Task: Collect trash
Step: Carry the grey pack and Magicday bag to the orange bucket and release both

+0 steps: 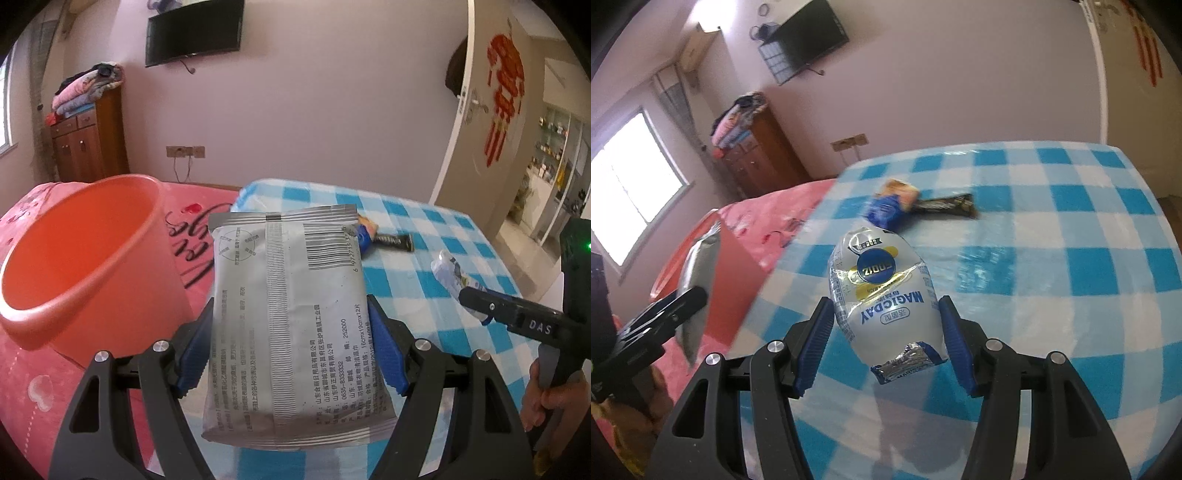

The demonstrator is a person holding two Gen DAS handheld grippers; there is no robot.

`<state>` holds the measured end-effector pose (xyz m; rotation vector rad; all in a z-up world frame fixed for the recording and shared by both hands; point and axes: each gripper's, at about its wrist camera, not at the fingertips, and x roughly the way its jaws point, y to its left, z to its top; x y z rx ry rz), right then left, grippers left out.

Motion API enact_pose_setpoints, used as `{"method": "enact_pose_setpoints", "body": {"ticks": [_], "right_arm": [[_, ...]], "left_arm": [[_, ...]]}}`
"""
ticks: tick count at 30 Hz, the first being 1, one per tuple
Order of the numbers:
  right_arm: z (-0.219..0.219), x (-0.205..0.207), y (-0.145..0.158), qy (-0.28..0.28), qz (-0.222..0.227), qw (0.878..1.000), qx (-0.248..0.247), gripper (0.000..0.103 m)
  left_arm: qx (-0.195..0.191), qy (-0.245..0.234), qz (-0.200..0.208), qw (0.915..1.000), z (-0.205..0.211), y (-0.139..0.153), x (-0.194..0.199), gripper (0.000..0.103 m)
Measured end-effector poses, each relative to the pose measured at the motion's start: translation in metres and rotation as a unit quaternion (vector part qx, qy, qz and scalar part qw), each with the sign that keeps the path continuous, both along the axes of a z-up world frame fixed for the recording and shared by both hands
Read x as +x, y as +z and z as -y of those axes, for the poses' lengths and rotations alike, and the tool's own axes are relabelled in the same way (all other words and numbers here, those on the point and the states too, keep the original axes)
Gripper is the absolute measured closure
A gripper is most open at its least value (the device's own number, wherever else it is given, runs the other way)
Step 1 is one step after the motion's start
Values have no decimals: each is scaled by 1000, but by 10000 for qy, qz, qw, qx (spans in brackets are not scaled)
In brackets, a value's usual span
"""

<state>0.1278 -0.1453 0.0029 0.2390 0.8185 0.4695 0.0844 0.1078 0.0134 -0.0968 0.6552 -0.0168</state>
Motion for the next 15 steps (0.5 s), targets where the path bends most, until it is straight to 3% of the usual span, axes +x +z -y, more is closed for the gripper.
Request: {"method": "enact_pose_setpoints", "body": {"ticks": [15], "right_arm": [[-94, 5, 59, 1098, 143, 9925, 515, 44]], "left_arm": [[-106, 741, 570, 9956, -70, 44, -18, 27]]}}
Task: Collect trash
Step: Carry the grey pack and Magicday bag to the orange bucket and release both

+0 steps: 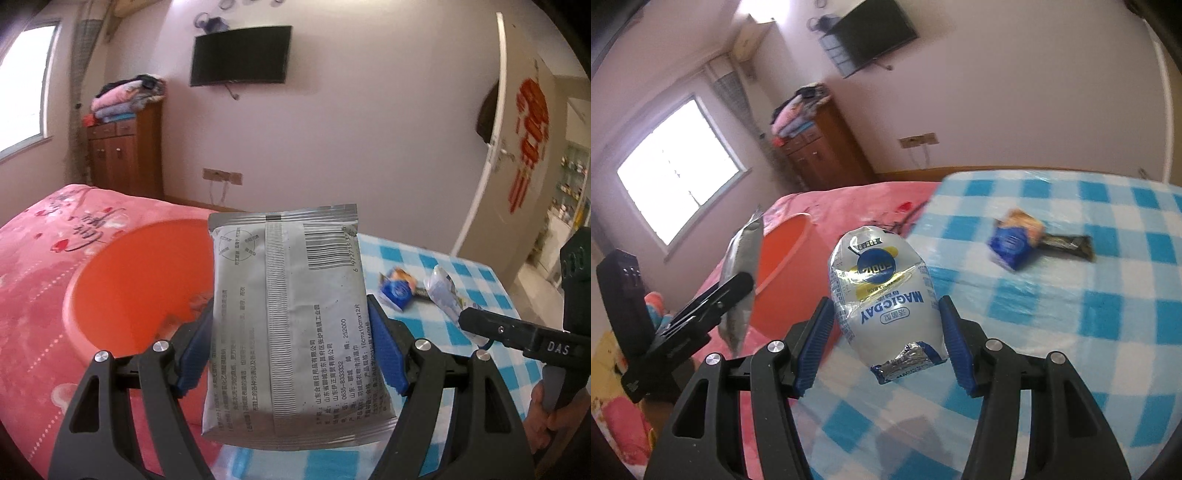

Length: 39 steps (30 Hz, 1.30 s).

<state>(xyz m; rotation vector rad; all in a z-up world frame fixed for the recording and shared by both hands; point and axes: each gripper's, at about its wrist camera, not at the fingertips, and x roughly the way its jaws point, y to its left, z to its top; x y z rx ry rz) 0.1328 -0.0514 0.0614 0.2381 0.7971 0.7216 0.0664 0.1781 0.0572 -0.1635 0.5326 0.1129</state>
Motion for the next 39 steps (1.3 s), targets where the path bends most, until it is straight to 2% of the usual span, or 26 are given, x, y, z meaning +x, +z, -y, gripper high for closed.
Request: {"method": "enact_pose_setpoints", "body": {"ticks": [7, 14, 26, 28, 29, 30, 33, 39], "right_arm": [[-55, 7, 25, 528, 130, 9985, 109, 44], [-113, 19, 41, 975, 204, 9949, 180, 44], [-175, 47, 33, 1299, 5, 9913, 228, 43], [-178, 54, 26, 1325, -106, 9907, 277, 34], [-178, 57, 23, 1309, -210, 9906, 323, 24], [-179, 57, 21, 1289, -253, 9906, 373, 19], [-167, 56, 18, 1181, -261, 9916, 461, 15], [-132, 43, 17, 731, 113, 9970, 233, 13]], "left_arm": [[22, 522, 154, 9985, -43, 12, -3, 27], [-18, 962, 113, 9953, -80, 8, 1, 27], [-179, 1207, -66, 9925, -115, -8, 19, 26], [-207, 1276, -137, 9915, -119, -13, 23, 26], [-240, 1323, -181, 9908, -123, -16, 25, 25], [-275, 1348, -228, 9902, -124, -19, 27, 21], [-364, 1365, -227, 9897, -126, -23, 24, 17], [-390, 1326, -134, 9903, -119, -20, 17, 14]]}}
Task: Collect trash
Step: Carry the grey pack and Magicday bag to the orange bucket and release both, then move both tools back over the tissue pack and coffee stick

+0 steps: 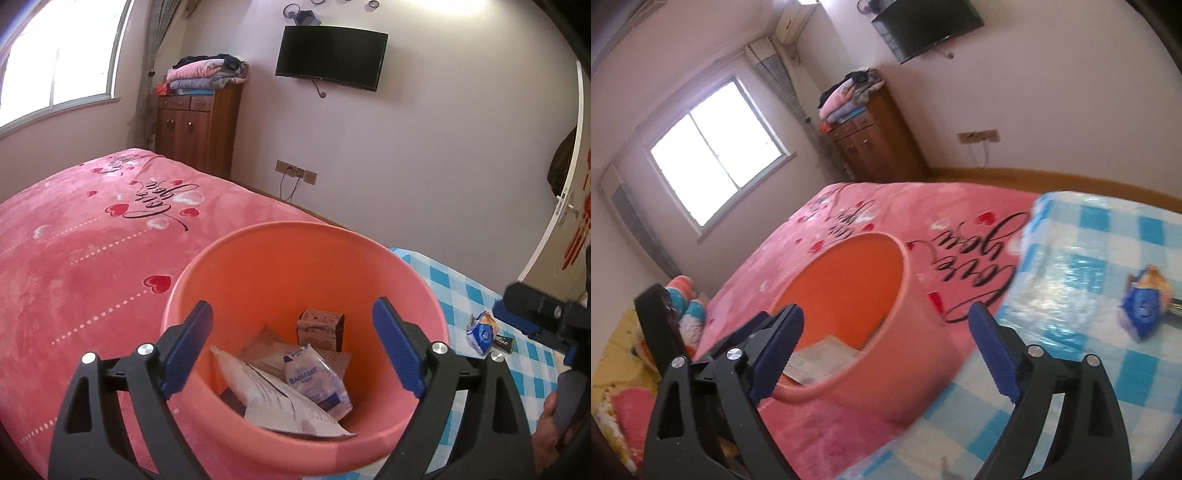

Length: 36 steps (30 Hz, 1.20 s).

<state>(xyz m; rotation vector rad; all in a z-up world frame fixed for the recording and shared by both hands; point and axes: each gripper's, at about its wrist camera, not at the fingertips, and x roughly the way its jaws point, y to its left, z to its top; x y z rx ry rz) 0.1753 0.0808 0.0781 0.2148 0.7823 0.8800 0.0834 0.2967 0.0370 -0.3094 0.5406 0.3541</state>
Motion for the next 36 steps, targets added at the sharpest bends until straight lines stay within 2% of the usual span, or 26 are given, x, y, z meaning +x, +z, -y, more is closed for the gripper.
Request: {"method": "enact_pose_setpoints", "body": {"ticks": [19, 36], "right_arm": [[88, -26, -24, -742, 21, 9971, -135, 10], [157, -39, -34, -1298, 116, 9913, -190, 10]], "left_arm": [[259, -525, -136, 9982, 64, 9, 2, 14], [598, -1195, -433, 9901, 140, -3, 22, 13]]}}
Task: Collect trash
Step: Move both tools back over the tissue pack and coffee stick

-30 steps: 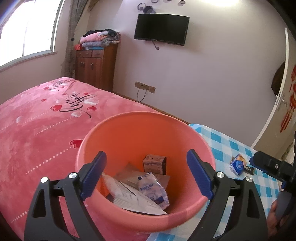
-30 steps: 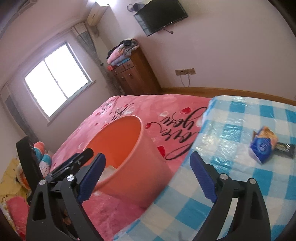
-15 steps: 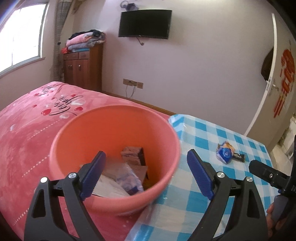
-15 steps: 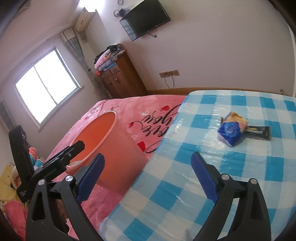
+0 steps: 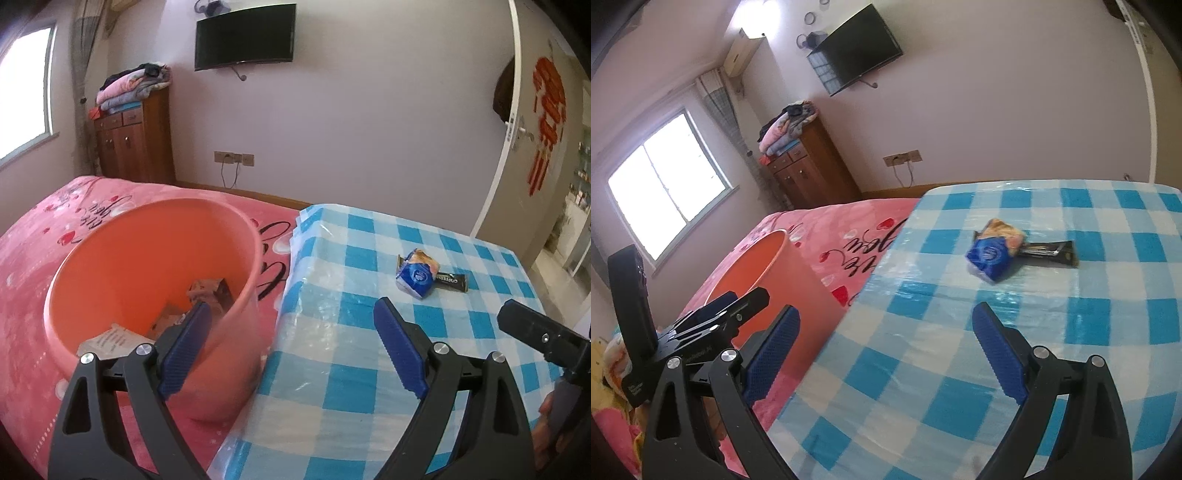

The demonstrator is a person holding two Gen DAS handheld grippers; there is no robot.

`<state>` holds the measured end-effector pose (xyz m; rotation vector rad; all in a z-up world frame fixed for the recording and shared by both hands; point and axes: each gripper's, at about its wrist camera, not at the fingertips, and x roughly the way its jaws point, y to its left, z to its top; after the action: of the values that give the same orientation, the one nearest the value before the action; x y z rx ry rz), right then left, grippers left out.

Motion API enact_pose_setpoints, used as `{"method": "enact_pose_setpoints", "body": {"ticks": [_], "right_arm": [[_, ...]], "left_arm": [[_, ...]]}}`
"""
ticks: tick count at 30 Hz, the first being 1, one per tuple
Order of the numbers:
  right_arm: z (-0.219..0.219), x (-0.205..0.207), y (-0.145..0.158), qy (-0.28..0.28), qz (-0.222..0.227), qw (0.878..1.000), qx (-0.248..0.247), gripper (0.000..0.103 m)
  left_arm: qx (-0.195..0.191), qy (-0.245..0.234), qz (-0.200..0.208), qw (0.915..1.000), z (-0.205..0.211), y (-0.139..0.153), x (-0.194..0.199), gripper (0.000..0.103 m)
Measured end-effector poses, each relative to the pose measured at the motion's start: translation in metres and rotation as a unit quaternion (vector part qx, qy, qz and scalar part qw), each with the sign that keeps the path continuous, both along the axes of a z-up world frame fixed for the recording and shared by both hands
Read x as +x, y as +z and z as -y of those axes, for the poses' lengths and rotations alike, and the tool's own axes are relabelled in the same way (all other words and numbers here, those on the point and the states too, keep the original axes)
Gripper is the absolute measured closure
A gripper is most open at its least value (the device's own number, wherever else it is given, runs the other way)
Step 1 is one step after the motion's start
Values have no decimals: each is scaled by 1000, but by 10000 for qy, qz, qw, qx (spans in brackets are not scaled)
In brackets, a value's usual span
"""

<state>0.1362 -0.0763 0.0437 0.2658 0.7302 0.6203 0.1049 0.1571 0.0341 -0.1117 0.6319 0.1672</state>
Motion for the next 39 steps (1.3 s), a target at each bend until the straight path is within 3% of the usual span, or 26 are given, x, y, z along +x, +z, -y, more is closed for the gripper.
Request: {"method": "enact_pose_setpoints", "body": {"ticks": [29, 39], "right_arm": [[92, -8, -35, -744, -54, 9966, -342, 10], [116, 5, -57, -870, -272, 9948, -456, 10]], "left_arm": [[261, -860, -442, 9950, 93, -29, 31, 12], [357, -1123, -670, 9908, 121, -48, 55, 12]]}}
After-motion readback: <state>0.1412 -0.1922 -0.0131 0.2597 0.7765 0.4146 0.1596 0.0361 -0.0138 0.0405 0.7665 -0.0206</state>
